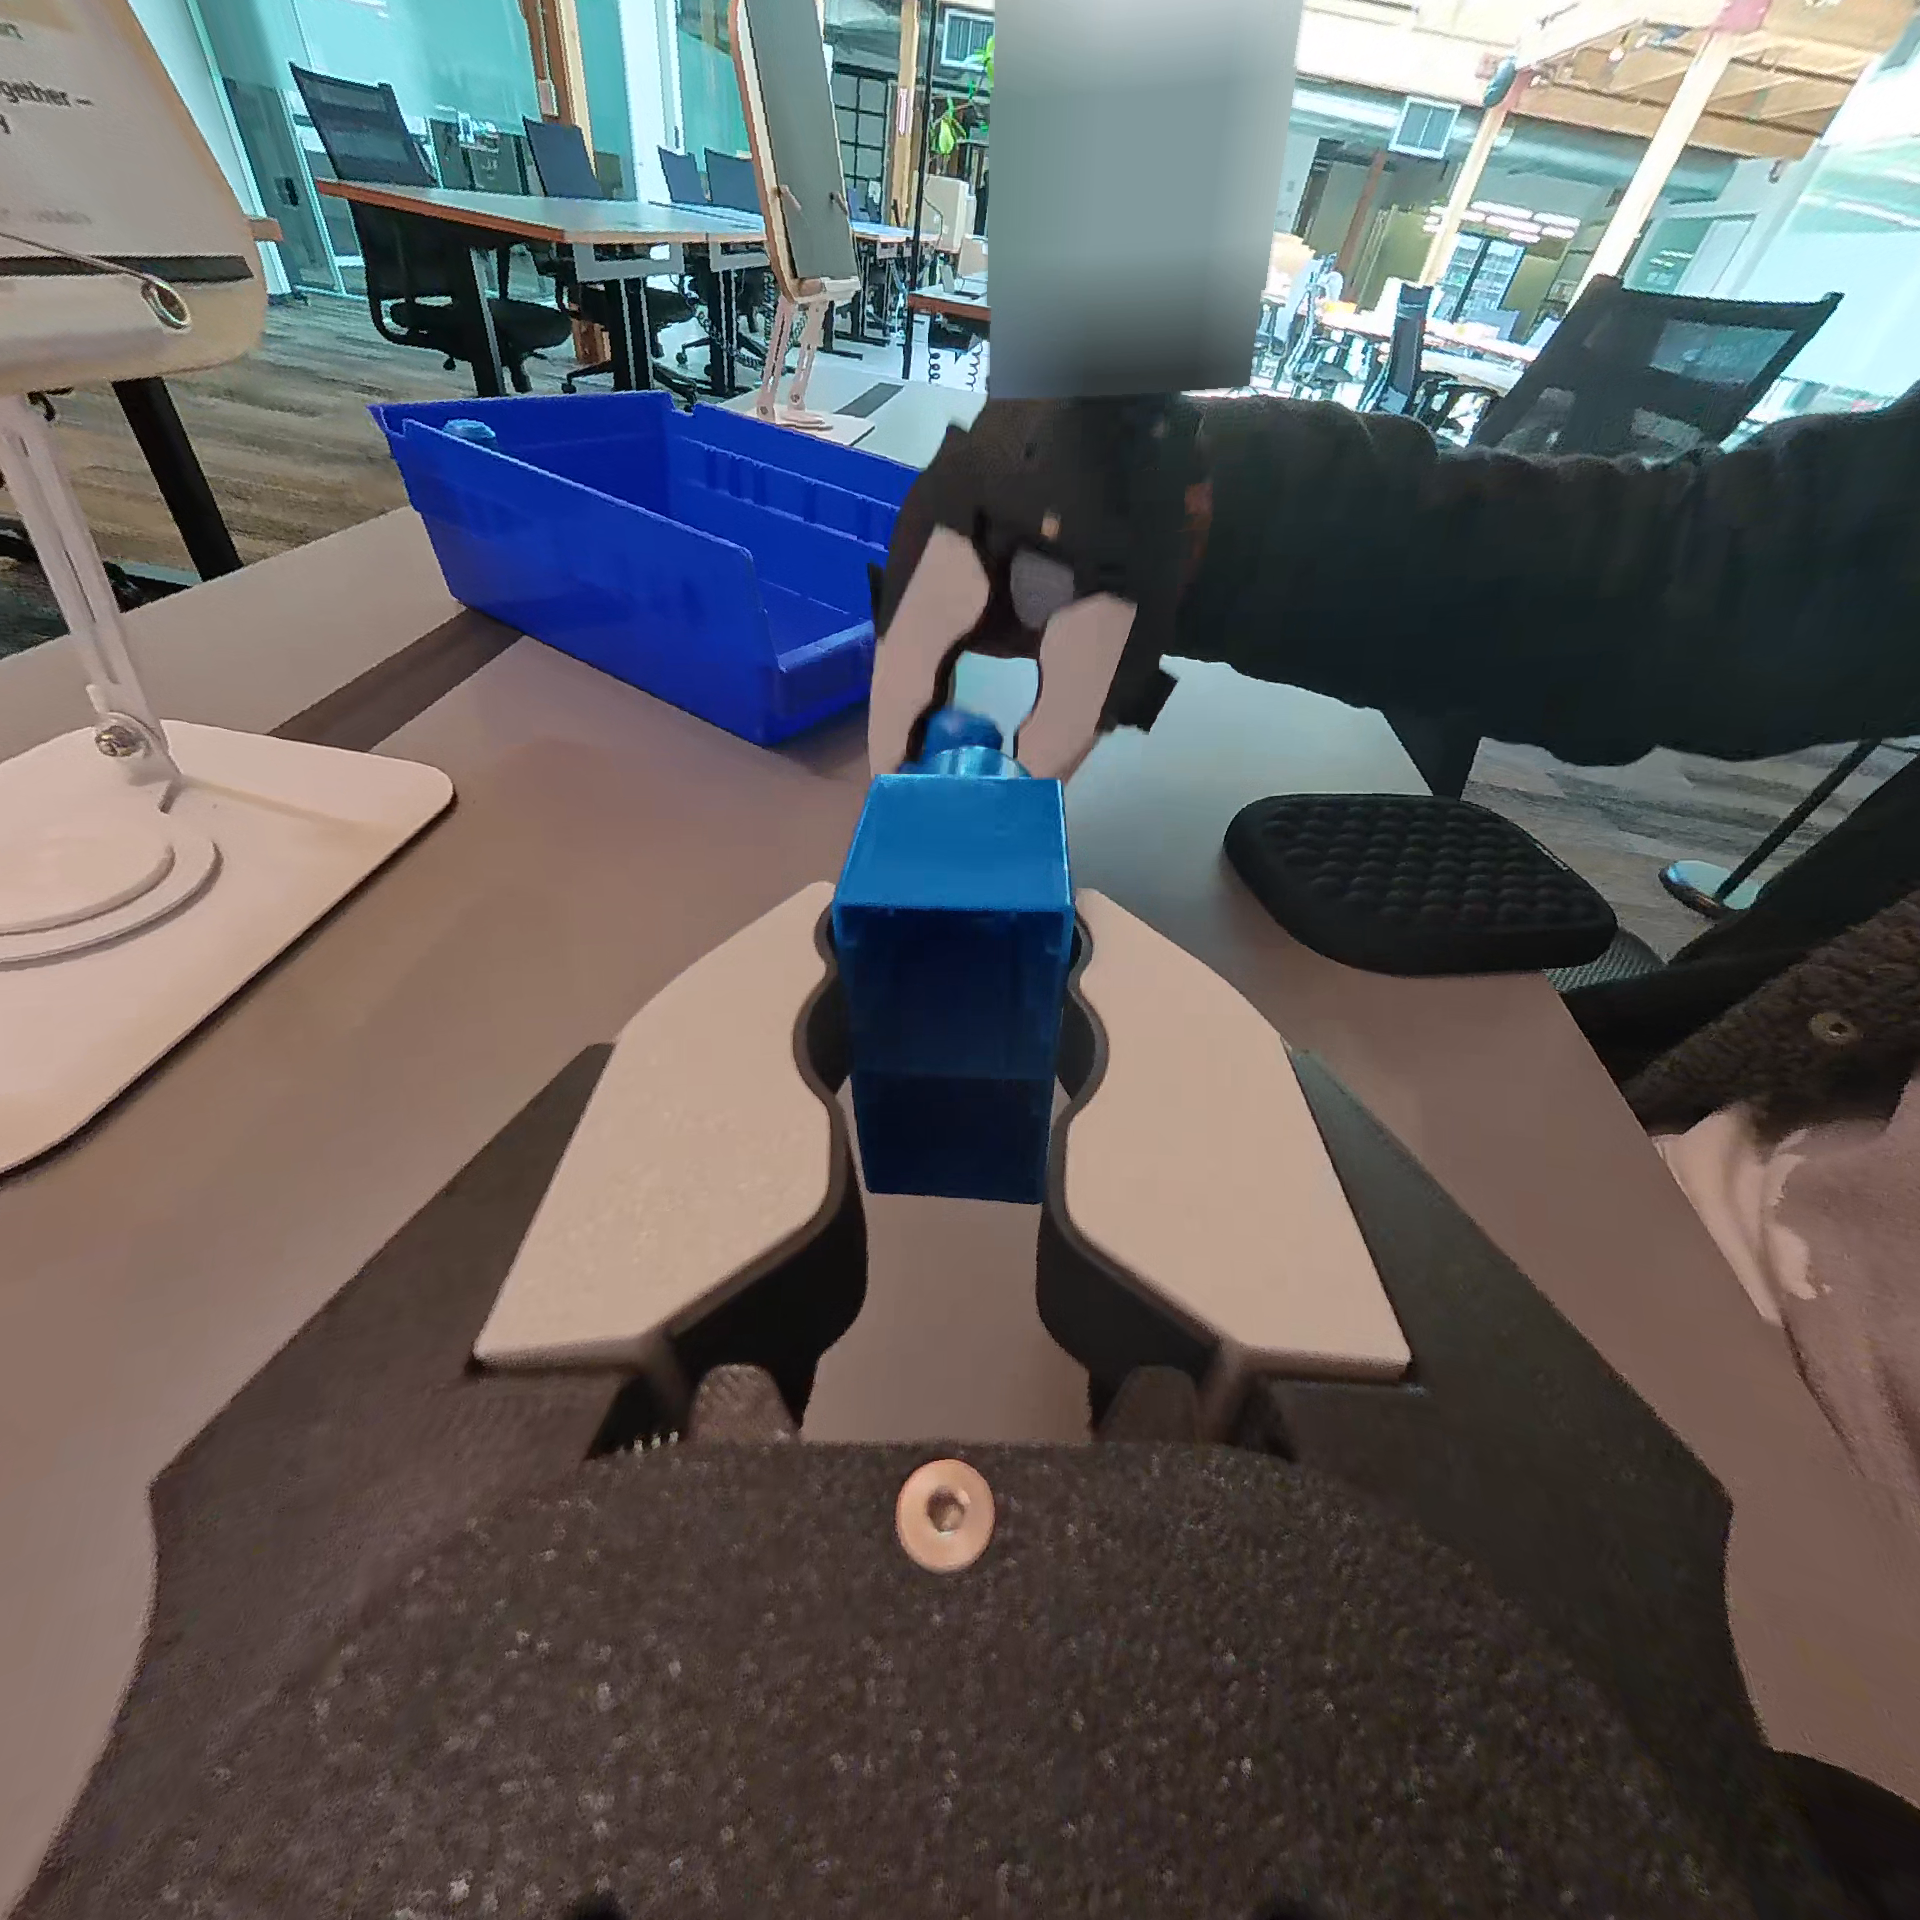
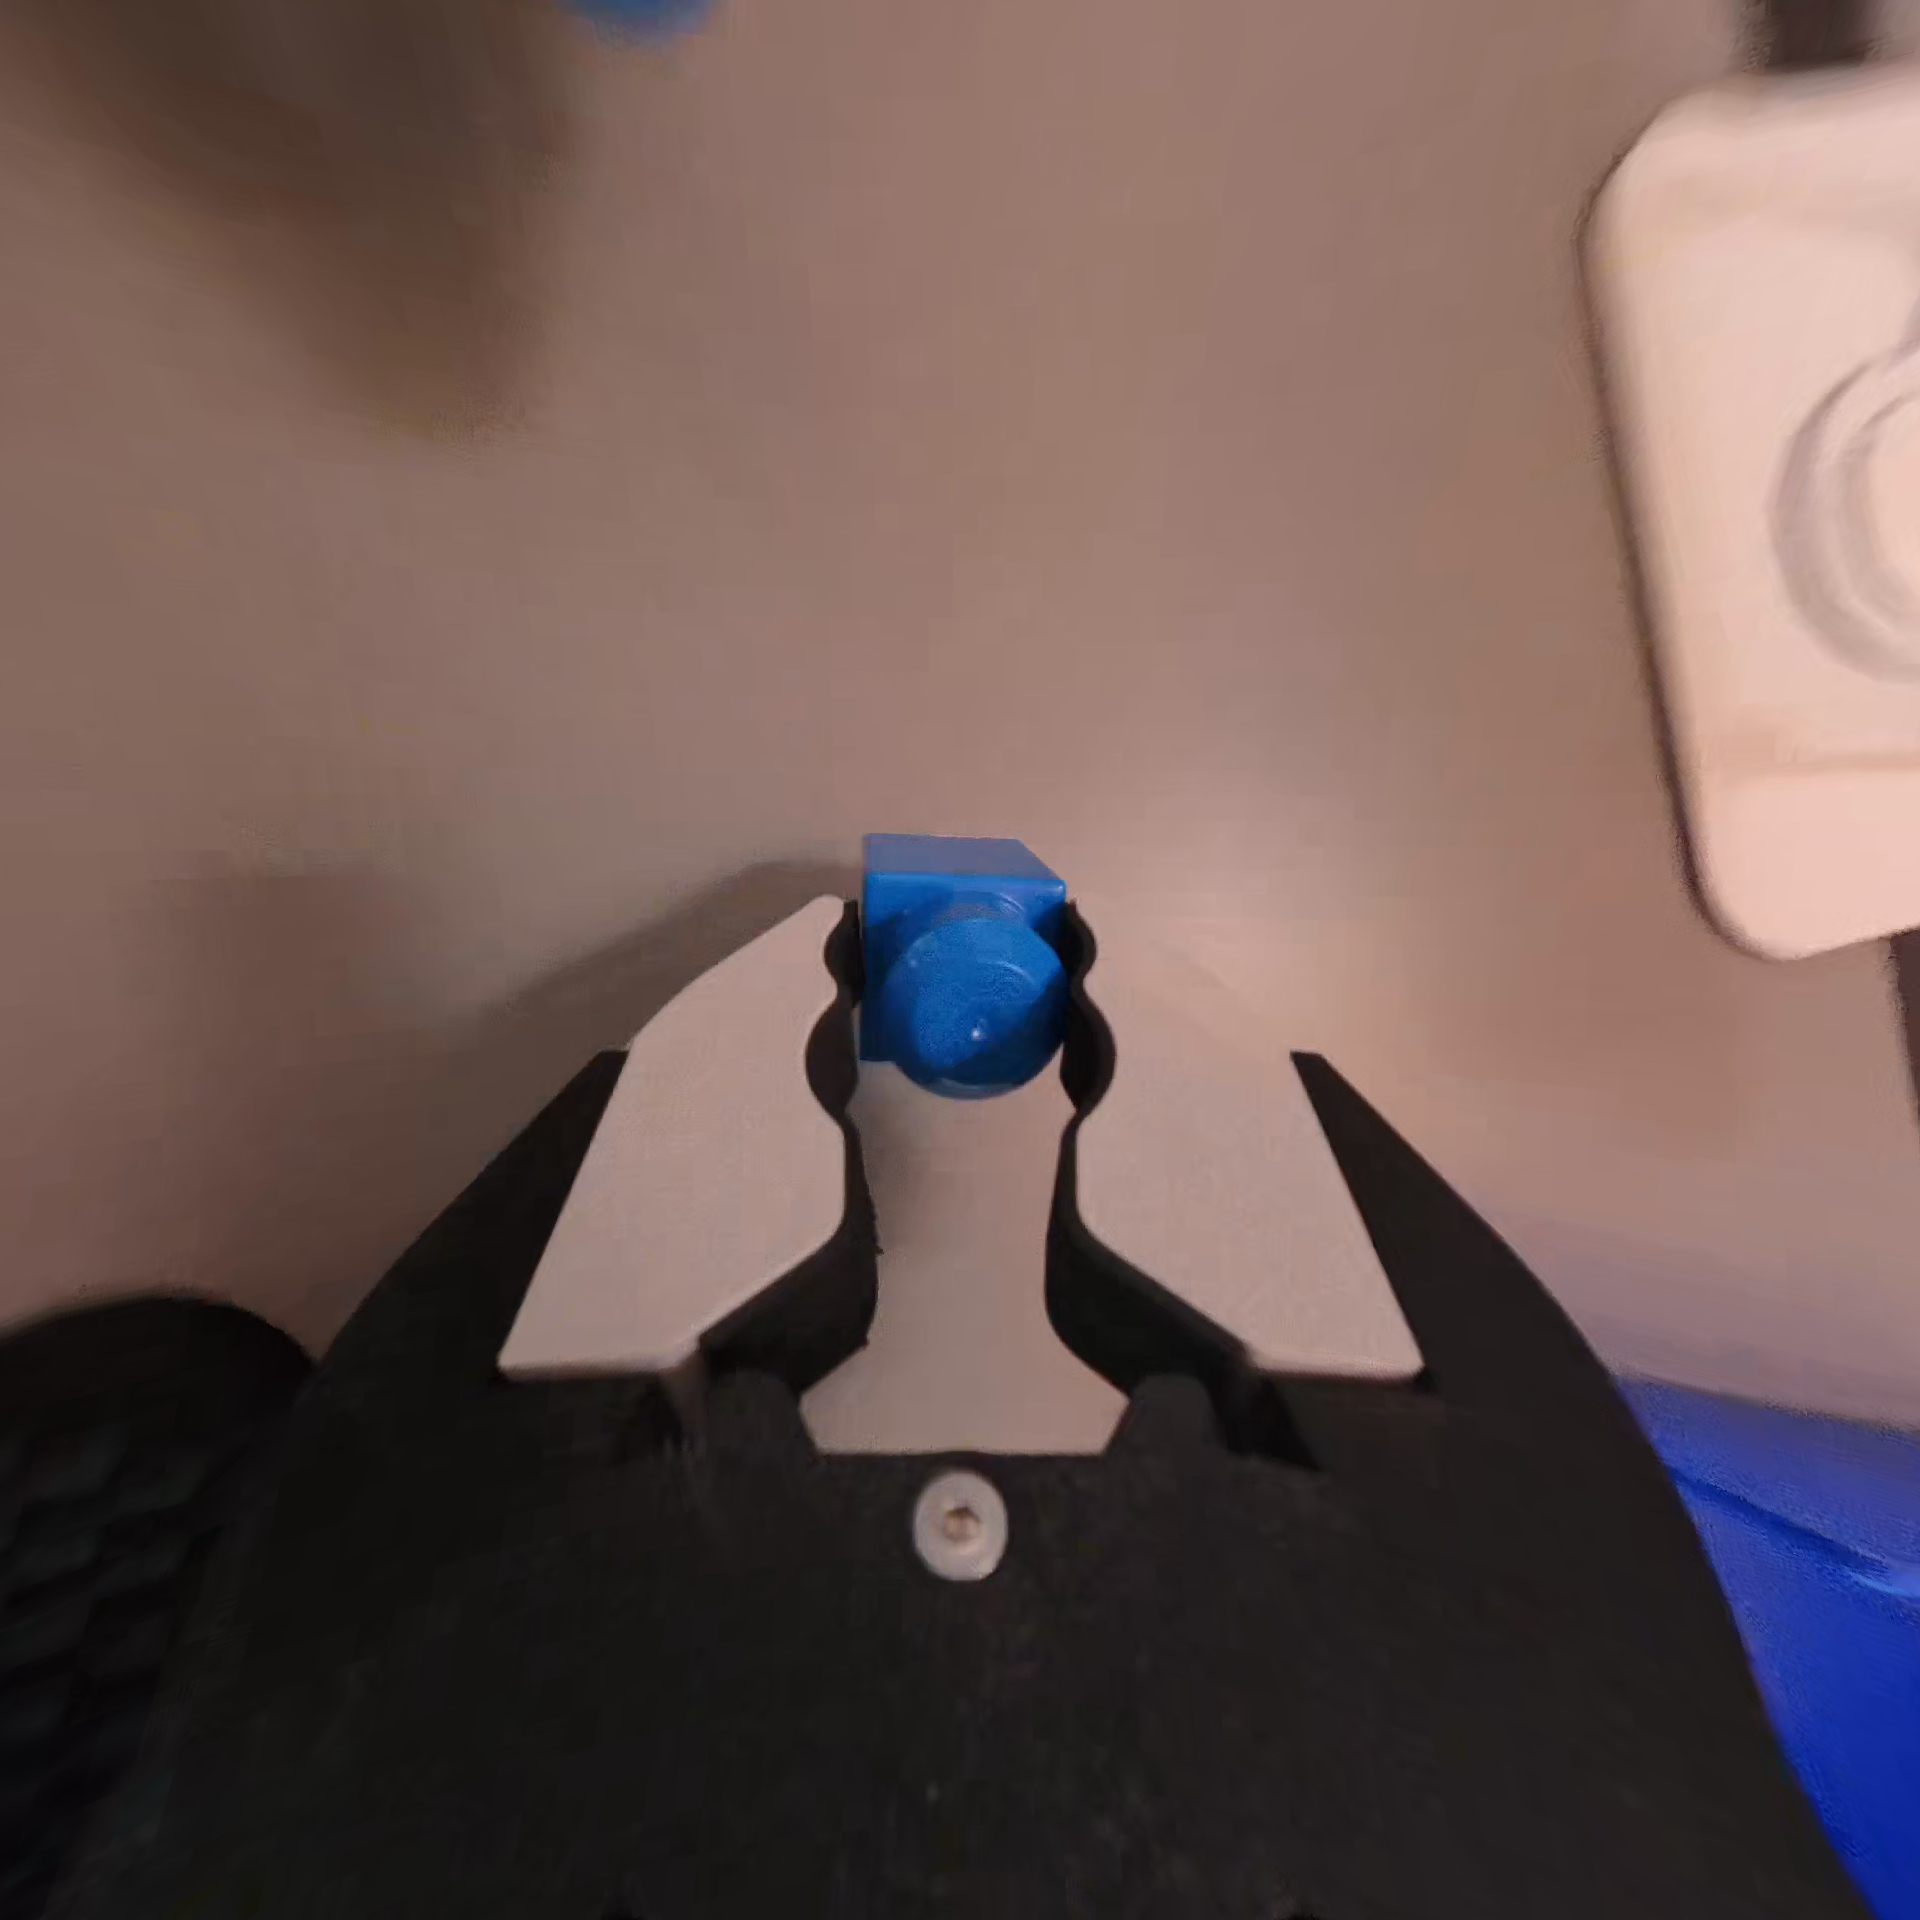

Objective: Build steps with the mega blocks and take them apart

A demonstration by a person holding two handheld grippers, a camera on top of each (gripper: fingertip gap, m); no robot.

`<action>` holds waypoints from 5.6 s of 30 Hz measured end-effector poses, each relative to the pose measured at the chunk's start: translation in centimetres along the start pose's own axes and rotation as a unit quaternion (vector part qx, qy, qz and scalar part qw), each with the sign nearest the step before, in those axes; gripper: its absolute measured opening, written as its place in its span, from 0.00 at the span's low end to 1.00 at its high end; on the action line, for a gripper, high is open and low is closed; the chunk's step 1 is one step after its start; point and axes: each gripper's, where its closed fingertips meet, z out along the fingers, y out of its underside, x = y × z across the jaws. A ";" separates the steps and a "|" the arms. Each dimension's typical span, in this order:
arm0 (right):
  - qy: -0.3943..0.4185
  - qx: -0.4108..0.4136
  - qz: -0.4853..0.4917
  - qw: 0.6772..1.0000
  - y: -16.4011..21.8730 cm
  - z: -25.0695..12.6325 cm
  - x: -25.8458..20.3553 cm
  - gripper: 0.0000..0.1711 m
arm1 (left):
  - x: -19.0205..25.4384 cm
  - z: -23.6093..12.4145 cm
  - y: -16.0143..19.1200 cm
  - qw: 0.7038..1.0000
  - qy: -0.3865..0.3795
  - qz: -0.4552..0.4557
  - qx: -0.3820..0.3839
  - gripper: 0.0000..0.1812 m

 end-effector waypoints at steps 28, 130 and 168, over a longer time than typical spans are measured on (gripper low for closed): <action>-0.068 0.506 0.091 0.855 -11.5 -3.6 -4.2 0.21 | 2.6 1.7 -1.0 0.999 0.041 0.011 0.022 0.21; 0.203 -0.061 0.113 0.971 10.2 -17.9 22.7 0.18 | -2.5 3.0 2.0 0.991 -0.126 0.014 -0.040 0.00; 0.286 0.050 0.068 0.955 4.9 -15.7 30.5 0.20 | -6.4 0.3 0.5 0.958 -0.278 0.065 0.037 0.00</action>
